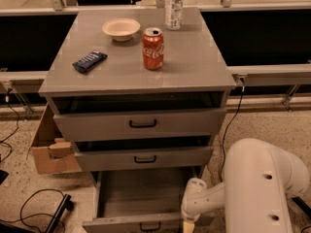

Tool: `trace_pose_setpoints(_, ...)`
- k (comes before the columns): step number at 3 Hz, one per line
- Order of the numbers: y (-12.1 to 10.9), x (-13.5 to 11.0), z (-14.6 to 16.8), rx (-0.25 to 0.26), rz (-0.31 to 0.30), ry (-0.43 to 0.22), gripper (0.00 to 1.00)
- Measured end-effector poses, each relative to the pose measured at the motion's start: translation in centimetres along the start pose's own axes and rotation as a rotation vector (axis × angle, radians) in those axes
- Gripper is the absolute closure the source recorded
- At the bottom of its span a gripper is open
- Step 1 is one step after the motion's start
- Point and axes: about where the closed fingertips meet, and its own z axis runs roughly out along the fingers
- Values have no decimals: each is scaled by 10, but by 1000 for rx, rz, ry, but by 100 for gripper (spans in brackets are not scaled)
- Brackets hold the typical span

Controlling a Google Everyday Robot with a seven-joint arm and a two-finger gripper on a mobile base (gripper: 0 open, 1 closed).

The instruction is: Open bottom drawer

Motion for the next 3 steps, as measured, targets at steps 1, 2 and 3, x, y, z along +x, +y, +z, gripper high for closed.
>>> trace_pose_setpoints(1, 1, 0, 1, -5, 0, -7, 0)
trace_pose_setpoints(2, 27, 3, 14, -46, 11, -30, 19)
trace_pose_setpoints(3, 60, 1, 19, -84, 10, -26, 41)
